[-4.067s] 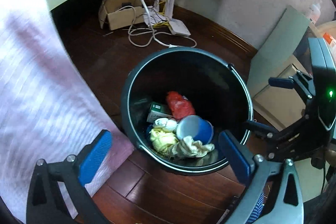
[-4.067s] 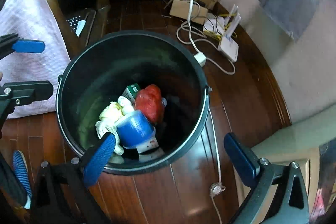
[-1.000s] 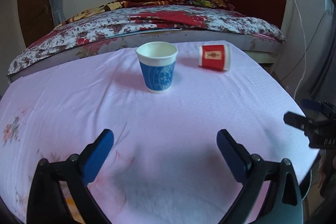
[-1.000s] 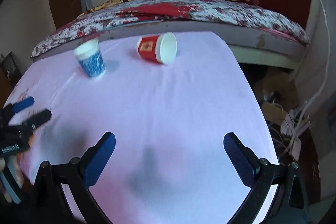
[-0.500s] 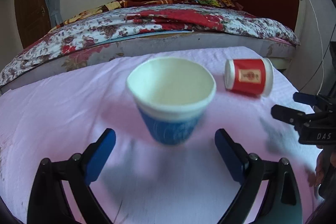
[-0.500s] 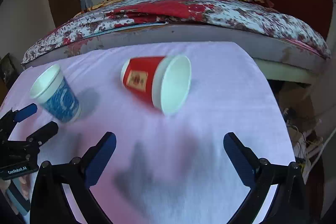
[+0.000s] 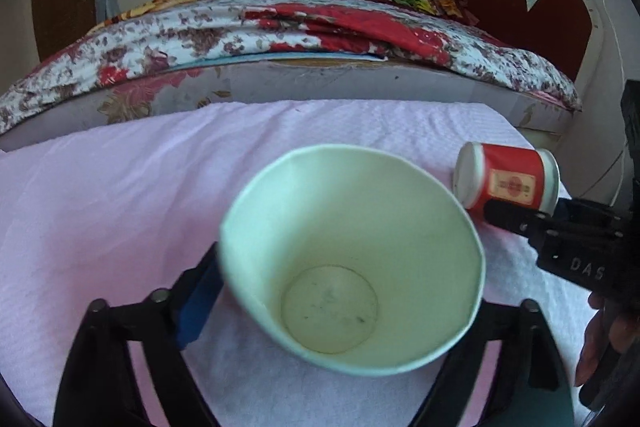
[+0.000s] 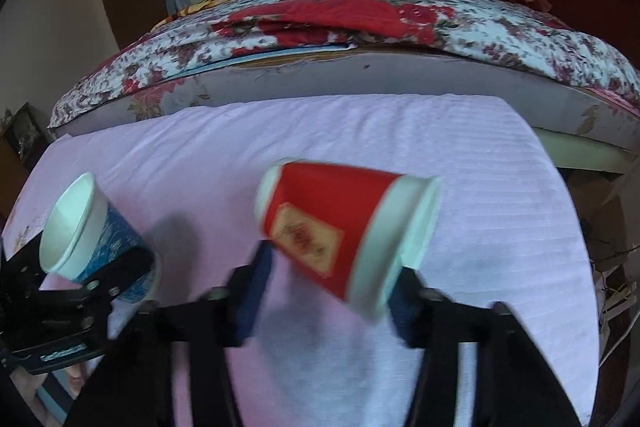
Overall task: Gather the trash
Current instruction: 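Grasp the blue-white paper cup with the left tool while the right tool grasps the red cup, then carry the blue-white cup and red cup over the black bucket with both tools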
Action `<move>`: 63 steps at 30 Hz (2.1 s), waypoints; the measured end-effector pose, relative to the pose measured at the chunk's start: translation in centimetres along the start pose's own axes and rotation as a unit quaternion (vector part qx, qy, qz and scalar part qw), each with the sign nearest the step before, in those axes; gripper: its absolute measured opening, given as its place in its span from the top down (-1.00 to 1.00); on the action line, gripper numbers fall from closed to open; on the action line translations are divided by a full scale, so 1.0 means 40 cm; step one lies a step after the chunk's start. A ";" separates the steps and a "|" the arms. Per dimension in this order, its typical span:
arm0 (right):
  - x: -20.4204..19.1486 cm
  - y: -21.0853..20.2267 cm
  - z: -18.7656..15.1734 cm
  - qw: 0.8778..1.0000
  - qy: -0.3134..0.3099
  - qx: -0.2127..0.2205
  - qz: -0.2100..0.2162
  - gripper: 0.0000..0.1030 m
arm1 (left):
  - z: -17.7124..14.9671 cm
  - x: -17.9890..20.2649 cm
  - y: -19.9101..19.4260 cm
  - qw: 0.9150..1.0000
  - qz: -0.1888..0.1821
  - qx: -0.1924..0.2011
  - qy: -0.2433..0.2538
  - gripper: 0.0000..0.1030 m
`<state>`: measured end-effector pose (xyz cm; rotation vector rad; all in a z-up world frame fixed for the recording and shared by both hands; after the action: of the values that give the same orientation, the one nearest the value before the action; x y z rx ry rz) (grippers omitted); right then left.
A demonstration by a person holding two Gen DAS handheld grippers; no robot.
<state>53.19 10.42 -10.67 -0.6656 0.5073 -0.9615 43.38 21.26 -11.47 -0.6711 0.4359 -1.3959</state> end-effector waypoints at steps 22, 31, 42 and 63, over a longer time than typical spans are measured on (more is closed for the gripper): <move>-0.079 -0.149 -0.035 0.998 -0.056 0.031 -0.027 0.89 | -0.015 0.017 -0.130 0.998 -0.017 0.032 0.041 -0.10; -0.096 -0.262 -0.085 0.996 -0.068 0.037 -0.033 0.89 | -0.032 0.052 -0.216 0.997 -0.025 0.043 0.057 -0.10; -0.118 -0.413 -0.144 0.995 -0.075 0.059 -0.038 0.89 | -0.064 0.104 -0.318 0.996 -0.042 0.054 0.063 -0.10; -0.056 -0.740 -0.327 0.989 -0.061 0.119 -0.059 0.89 | -0.166 0.276 -0.495 0.989 -0.091 0.067 0.100 -0.10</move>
<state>26.48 -3.35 1.54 -0.5394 0.2408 -1.0667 25.82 8.51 -2.15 -0.4717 0.4416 -1.6589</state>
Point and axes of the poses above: each gripper's, at about its wrist camera, not at the fingertips, and y roughly the way its jaws point, x to its right, z to its top, the point moved 7 cm from there along y, roughly the way its jaws point, and after that the axes turned 4 degrees about x, right-handed, at the moved point
